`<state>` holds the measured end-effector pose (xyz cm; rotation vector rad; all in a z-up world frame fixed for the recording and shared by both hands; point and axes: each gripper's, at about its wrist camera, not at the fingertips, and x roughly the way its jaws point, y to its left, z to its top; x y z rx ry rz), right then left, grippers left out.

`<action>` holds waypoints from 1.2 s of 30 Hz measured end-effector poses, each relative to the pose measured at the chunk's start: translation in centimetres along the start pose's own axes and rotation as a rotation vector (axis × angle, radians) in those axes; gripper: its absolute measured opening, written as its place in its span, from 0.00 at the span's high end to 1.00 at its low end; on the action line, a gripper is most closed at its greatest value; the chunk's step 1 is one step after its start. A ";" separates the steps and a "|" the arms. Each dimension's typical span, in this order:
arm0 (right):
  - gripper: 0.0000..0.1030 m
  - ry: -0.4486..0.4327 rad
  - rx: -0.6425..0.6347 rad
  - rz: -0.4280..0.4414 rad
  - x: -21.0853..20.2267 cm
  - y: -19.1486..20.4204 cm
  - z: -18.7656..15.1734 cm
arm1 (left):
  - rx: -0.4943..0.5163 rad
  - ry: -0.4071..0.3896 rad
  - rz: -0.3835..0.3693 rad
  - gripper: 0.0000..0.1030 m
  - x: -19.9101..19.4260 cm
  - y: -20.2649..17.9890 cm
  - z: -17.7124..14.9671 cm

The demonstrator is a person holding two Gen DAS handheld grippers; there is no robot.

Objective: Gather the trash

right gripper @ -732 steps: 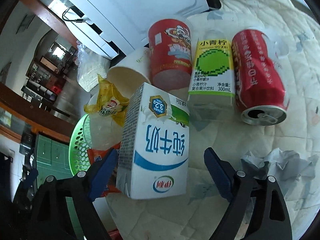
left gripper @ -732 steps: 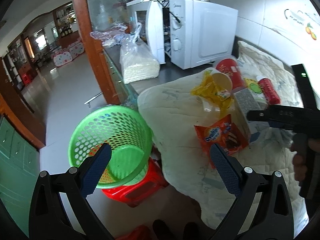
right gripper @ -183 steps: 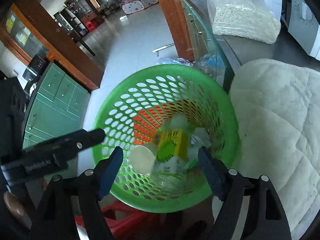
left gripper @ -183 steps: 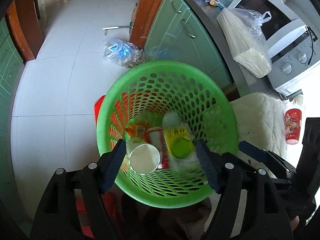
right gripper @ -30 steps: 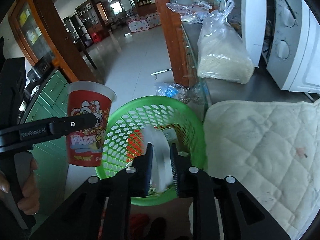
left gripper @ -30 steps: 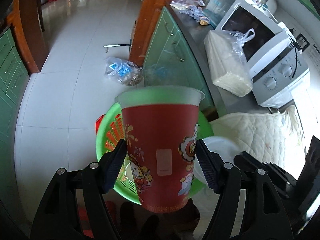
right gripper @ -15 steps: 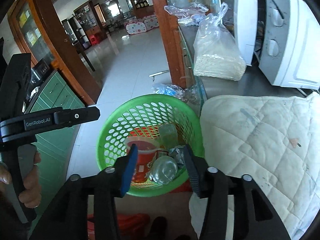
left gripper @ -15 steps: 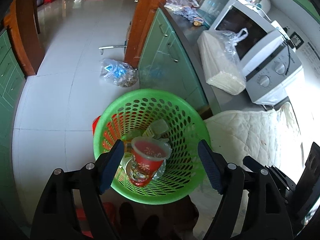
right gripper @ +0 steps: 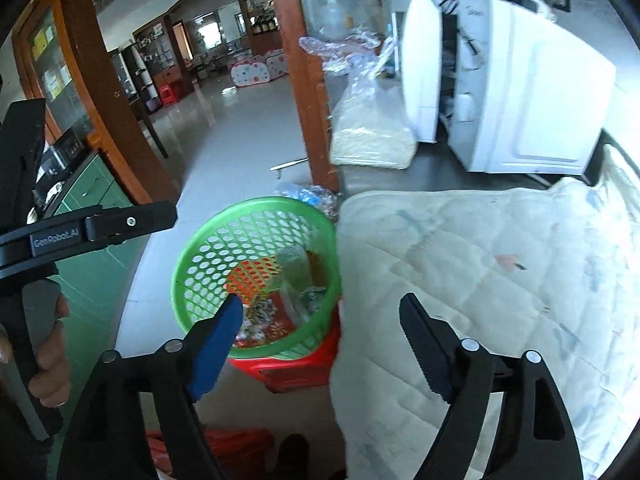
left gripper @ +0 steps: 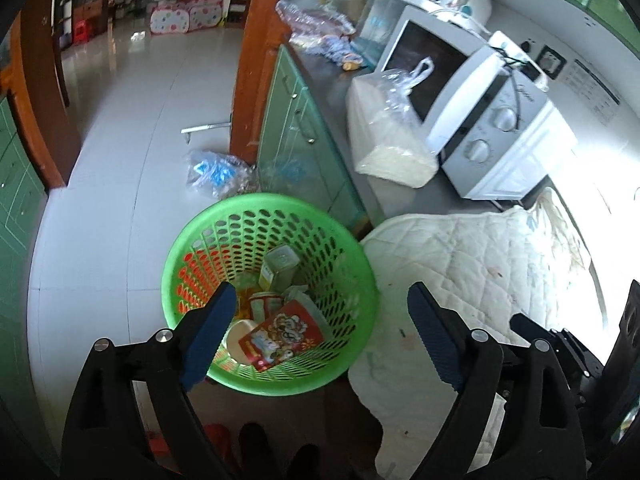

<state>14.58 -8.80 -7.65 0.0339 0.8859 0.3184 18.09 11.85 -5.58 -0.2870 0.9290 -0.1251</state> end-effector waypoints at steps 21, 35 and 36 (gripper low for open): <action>0.13 -0.090 0.088 -0.158 -9.9 -7.3 -4.6 | 0.184 -0.154 -0.035 0.05 -5.2 -10.0 -3.2; 0.11 -0.139 0.168 -0.220 -14.8 -9.8 -7.0 | 0.255 -0.203 -0.031 0.05 -7.7 -13.8 -5.9; 0.11 -0.143 0.175 -0.228 -15.1 -9.9 -7.1 | 0.262 -0.208 -0.025 0.05 -7.9 -14.0 -6.1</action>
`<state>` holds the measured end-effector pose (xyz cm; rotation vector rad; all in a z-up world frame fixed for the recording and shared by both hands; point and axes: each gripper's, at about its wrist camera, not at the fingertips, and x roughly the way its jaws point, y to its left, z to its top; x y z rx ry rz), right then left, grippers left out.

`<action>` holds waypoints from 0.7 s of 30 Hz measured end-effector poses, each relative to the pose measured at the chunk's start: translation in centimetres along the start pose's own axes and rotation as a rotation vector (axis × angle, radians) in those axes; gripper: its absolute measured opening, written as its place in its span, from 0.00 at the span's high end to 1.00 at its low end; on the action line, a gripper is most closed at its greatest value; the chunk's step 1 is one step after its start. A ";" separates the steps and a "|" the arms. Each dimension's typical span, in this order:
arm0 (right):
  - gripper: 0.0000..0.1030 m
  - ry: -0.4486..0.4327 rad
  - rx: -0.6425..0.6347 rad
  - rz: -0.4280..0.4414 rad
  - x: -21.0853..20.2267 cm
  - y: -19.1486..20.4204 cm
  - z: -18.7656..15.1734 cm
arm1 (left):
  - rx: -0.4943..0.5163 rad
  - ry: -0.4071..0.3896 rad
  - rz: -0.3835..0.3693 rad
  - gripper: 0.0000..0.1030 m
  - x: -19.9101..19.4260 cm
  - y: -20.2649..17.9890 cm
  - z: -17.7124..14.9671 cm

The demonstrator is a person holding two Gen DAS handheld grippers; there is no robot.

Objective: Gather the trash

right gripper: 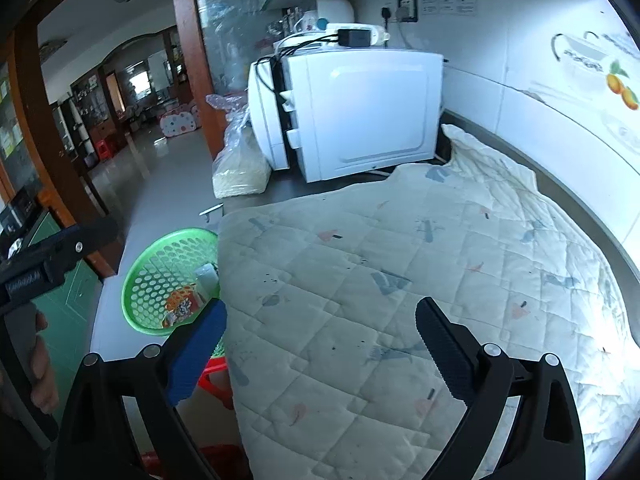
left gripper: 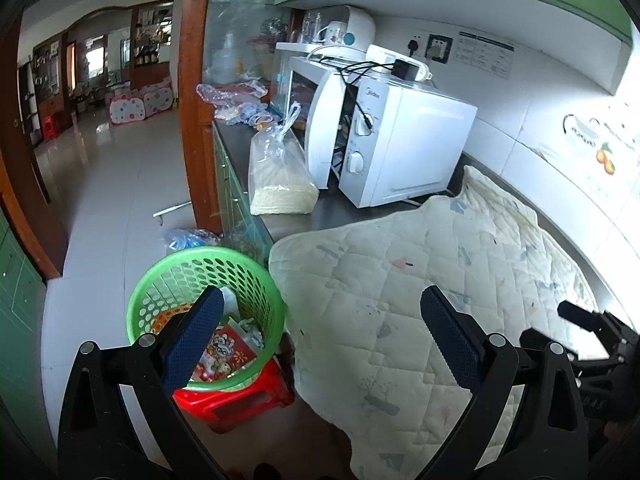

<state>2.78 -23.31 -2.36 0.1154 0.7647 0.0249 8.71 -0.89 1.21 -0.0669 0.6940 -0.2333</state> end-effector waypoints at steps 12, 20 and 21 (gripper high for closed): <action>0.10 -0.044 0.031 -0.069 -2.8 -1.5 -0.2 | 0.078 -0.016 0.007 0.05 -2.3 -1.9 -0.2; 0.09 -0.067 0.037 -0.083 -4.1 -2.0 -0.3 | 0.107 -0.046 0.030 0.05 -3.7 -2.9 -0.3; 0.09 -0.068 0.038 -0.085 -4.2 -2.1 -0.4 | 0.104 -0.046 0.029 0.05 -3.7 -2.9 -0.3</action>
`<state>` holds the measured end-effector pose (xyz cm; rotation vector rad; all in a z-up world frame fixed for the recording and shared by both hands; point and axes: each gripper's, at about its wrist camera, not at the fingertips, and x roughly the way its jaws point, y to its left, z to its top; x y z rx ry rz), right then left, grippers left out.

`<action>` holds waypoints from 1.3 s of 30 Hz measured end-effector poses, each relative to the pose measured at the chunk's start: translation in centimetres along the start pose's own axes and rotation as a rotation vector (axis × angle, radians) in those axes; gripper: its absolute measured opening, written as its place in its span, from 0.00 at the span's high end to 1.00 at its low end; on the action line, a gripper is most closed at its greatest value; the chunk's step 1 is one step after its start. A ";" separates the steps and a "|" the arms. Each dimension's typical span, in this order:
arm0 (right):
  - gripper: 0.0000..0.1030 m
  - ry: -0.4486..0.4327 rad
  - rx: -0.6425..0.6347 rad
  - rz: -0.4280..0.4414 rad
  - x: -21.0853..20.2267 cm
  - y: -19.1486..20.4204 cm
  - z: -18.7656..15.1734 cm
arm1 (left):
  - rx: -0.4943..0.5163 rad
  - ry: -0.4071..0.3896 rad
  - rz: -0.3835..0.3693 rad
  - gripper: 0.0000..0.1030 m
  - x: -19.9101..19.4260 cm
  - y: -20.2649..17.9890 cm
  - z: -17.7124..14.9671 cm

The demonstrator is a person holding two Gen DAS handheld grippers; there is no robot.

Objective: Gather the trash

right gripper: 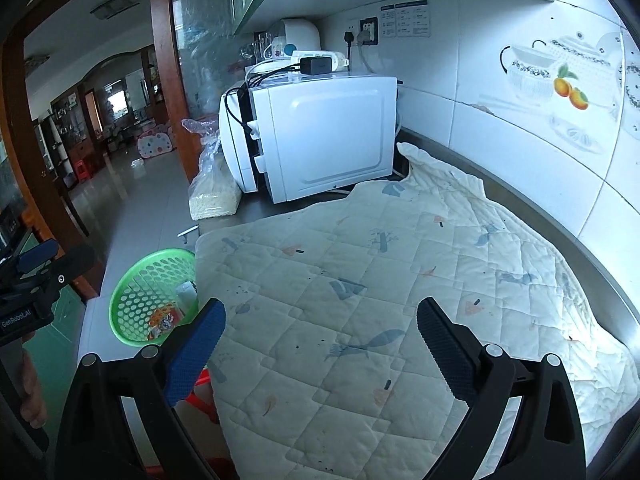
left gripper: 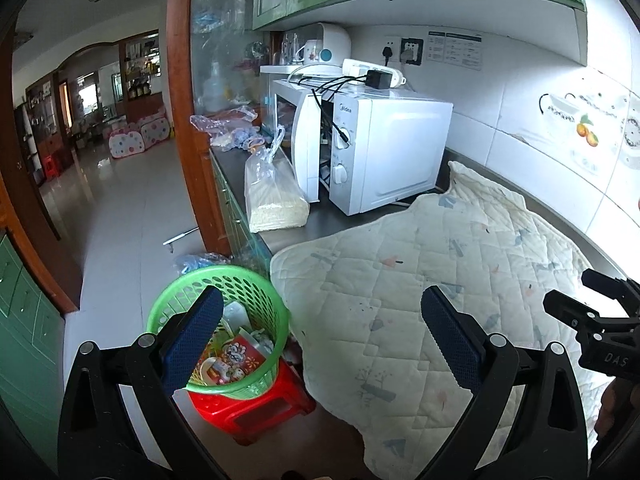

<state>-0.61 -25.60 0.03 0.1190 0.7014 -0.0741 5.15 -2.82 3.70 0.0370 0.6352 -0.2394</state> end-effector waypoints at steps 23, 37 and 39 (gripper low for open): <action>0.09 -0.032 -0.009 -0.033 -1.5 -0.4 -0.4 | 0.004 -0.028 0.035 0.05 -1.2 -0.2 -0.3; 0.09 -0.034 -0.007 -0.037 -1.6 -0.7 -0.7 | 0.018 -0.039 0.053 0.05 -1.4 -0.8 -0.4; 0.09 -0.034 -0.008 -0.039 -1.6 -0.6 -0.7 | 0.022 -0.043 0.058 0.05 -1.4 -0.9 -0.4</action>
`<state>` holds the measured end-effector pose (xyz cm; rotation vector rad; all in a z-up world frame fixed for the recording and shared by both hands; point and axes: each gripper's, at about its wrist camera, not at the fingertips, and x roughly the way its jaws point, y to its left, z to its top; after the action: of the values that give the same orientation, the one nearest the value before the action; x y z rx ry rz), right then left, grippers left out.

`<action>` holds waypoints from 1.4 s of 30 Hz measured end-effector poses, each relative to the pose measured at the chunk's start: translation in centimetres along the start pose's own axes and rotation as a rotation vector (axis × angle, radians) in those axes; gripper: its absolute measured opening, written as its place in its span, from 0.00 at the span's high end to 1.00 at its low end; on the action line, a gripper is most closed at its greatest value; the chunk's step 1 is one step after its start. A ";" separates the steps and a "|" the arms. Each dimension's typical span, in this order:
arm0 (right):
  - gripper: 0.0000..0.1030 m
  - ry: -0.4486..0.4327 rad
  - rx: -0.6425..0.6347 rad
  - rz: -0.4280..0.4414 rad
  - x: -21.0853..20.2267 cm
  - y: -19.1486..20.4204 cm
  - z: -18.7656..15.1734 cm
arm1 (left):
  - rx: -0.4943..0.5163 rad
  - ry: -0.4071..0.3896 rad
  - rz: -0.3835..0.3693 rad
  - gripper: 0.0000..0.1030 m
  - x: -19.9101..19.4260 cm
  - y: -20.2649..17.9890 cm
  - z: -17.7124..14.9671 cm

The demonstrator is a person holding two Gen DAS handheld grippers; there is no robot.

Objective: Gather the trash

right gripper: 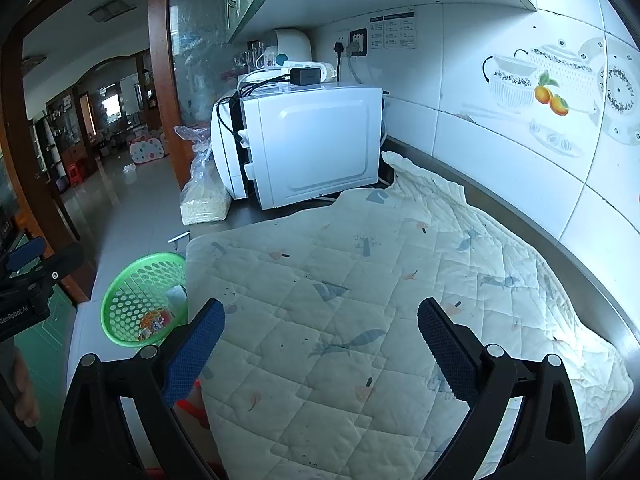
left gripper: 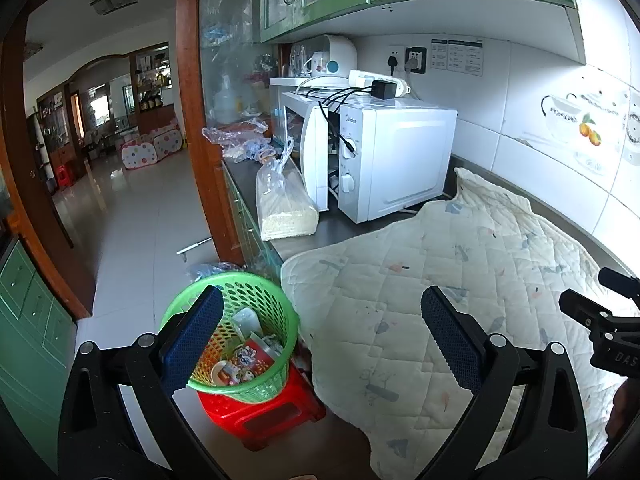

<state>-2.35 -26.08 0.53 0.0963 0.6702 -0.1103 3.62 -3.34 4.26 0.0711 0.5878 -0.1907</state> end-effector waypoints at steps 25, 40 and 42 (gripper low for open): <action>0.09 -0.018 -0.006 -0.010 -0.5 -0.1 0.5 | 0.012 -0.025 0.007 0.05 -0.3 -0.5 0.1; 0.08 -0.023 -0.008 -0.009 -0.7 0.1 0.5 | 0.011 -0.028 0.009 0.05 -0.3 -0.5 -0.1; 0.08 -0.023 -0.007 -0.008 -0.7 0.0 0.5 | 0.010 -0.028 0.009 0.05 -0.4 -0.4 -0.1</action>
<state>-2.56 -26.06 1.40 0.0852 0.6477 -0.1166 3.16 -3.71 4.33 0.0808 0.5589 -0.1862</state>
